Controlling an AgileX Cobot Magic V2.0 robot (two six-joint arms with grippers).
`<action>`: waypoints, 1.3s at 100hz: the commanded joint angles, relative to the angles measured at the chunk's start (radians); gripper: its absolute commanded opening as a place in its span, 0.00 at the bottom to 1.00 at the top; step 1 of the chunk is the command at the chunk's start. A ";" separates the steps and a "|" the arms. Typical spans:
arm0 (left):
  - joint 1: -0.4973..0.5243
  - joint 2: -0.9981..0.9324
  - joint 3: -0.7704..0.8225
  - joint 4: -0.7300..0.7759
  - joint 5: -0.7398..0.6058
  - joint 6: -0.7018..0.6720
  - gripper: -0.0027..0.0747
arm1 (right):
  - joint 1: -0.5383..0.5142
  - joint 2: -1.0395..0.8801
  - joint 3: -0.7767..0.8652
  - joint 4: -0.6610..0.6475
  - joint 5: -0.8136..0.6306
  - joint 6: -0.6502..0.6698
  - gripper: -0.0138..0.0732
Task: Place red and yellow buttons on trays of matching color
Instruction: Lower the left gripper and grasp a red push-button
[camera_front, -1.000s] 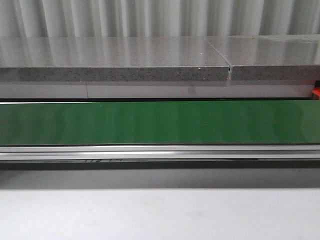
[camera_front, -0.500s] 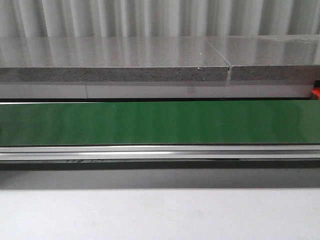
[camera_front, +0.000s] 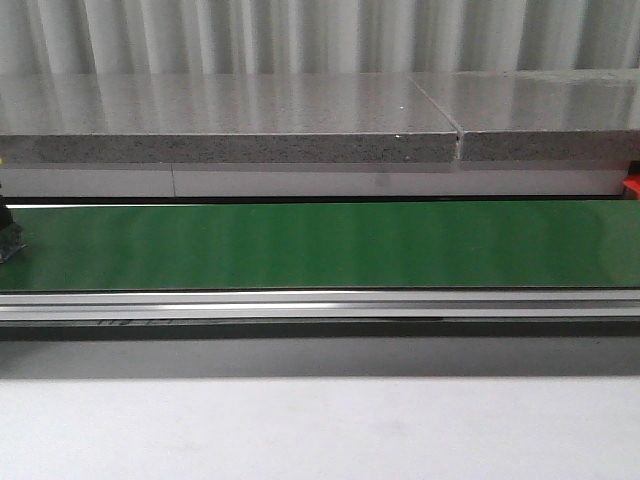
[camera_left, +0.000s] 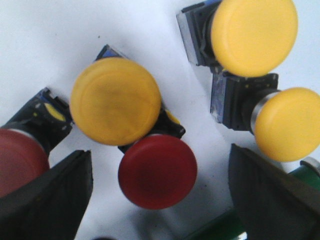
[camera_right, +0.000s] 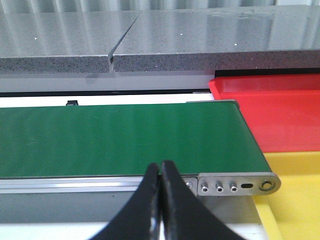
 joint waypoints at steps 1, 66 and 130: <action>0.000 -0.044 -0.040 -0.013 -0.020 -0.005 0.67 | 0.004 -0.008 -0.016 -0.005 -0.080 -0.004 0.08; -0.002 -0.051 -0.046 -0.013 0.029 0.022 0.29 | 0.004 -0.008 -0.016 -0.005 -0.080 -0.004 0.08; -0.043 -0.308 -0.048 -0.025 0.171 0.123 0.29 | 0.004 -0.008 -0.016 -0.005 -0.080 -0.004 0.08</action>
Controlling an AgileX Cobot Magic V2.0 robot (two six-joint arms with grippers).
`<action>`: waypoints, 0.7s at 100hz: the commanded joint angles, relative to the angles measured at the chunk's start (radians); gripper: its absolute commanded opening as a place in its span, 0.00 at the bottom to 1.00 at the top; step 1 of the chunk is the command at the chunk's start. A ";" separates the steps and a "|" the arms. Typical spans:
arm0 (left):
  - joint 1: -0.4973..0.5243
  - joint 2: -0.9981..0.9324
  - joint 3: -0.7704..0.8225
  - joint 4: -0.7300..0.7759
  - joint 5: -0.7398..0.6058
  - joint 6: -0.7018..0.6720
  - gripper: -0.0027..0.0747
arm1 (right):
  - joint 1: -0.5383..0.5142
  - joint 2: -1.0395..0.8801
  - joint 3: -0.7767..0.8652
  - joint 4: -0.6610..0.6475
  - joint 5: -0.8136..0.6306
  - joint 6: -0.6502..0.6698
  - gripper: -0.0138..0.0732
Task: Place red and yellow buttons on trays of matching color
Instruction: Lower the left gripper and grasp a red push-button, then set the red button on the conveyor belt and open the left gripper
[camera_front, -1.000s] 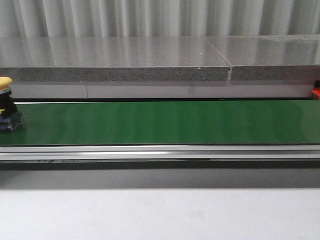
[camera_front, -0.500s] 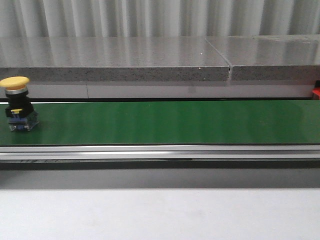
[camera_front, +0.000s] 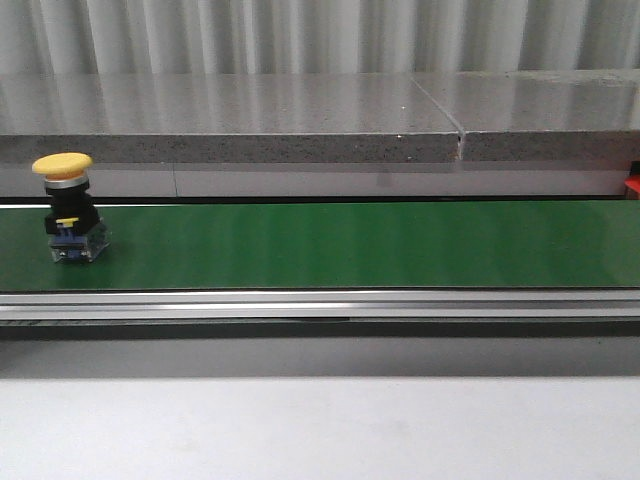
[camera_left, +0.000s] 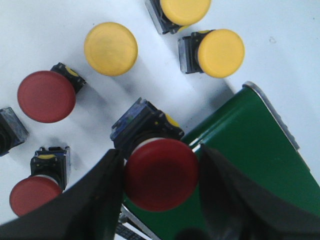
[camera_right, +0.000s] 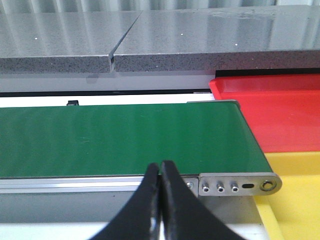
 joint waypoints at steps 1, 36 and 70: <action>-0.017 -0.085 -0.029 -0.032 0.010 0.017 0.29 | 0.004 -0.008 -0.016 -0.005 -0.080 -0.004 0.08; -0.092 -0.106 -0.029 -0.076 0.038 0.075 0.29 | 0.004 -0.008 -0.016 -0.005 -0.080 -0.004 0.08; -0.166 -0.014 -0.029 -0.076 0.038 0.075 0.29 | 0.004 -0.008 -0.016 -0.005 -0.080 -0.004 0.08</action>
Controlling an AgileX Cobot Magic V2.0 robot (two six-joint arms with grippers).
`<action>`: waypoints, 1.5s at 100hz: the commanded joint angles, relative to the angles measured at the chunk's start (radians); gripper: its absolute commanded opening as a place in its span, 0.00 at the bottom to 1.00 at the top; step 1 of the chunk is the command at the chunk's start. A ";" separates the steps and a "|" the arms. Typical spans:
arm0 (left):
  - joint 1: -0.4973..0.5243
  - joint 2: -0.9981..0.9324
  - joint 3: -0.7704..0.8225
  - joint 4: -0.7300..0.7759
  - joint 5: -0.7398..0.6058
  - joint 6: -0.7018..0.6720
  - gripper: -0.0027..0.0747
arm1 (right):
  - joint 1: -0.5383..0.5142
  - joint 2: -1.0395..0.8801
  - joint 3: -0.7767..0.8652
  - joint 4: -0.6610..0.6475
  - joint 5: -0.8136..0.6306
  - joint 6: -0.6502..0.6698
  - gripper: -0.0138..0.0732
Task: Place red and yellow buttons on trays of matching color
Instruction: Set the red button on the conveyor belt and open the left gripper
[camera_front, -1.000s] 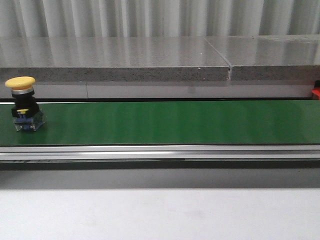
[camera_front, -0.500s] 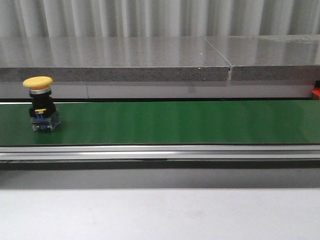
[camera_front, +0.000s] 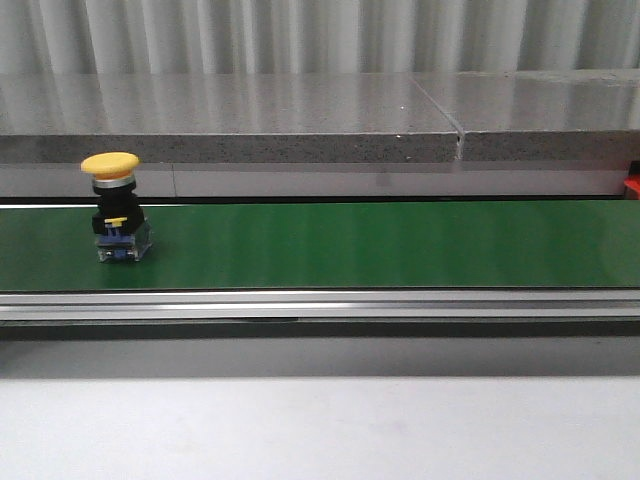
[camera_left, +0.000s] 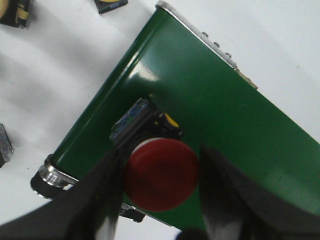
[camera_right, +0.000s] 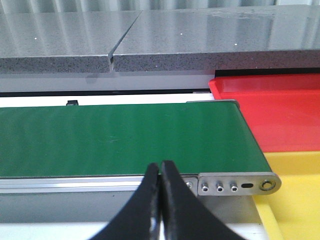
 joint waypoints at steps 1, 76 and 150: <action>-0.013 -0.020 -0.029 -0.015 -0.003 -0.001 0.29 | 0.004 -0.008 -0.016 -0.005 -0.080 -0.004 0.08; -0.119 -0.119 -0.027 0.094 -0.219 0.153 0.76 | 0.004 -0.008 -0.016 -0.005 -0.080 -0.004 0.08; -0.427 -0.515 0.309 0.145 -0.484 0.411 0.01 | 0.004 -0.008 -0.016 -0.005 -0.080 -0.004 0.08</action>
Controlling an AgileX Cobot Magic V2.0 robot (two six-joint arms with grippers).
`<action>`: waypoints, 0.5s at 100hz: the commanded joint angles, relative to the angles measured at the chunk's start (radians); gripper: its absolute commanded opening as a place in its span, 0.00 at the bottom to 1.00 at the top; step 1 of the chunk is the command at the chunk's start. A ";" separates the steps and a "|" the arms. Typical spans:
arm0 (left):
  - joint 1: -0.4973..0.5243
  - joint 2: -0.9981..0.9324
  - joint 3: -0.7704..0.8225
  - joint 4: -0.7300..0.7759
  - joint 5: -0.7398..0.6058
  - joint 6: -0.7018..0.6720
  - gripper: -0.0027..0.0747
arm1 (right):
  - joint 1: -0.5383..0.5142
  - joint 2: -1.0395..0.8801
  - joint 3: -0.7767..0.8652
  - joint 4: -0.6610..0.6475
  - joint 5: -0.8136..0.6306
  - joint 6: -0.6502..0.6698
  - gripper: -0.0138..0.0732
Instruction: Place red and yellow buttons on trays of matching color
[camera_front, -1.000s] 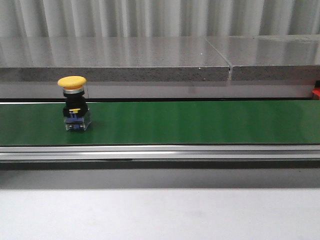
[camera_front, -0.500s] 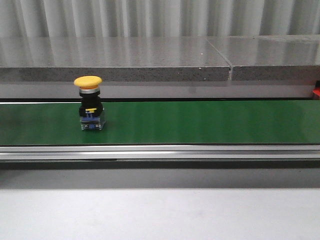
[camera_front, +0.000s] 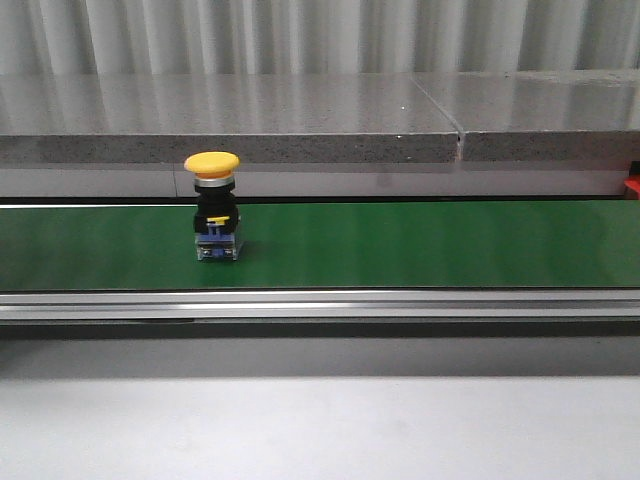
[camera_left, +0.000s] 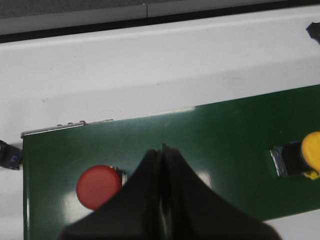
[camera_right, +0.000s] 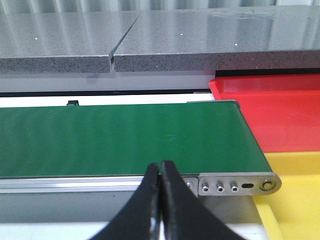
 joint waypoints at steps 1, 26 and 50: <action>-0.010 -0.094 0.038 0.000 -0.083 0.011 0.01 | 0.004 -0.008 -0.016 -0.005 -0.080 -0.004 0.08; -0.010 -0.322 0.223 -0.033 -0.126 0.013 0.01 | 0.004 -0.008 -0.016 -0.005 -0.080 -0.004 0.08; -0.010 -0.545 0.390 -0.050 -0.130 0.013 0.01 | 0.004 -0.008 -0.016 -0.005 -0.080 -0.004 0.08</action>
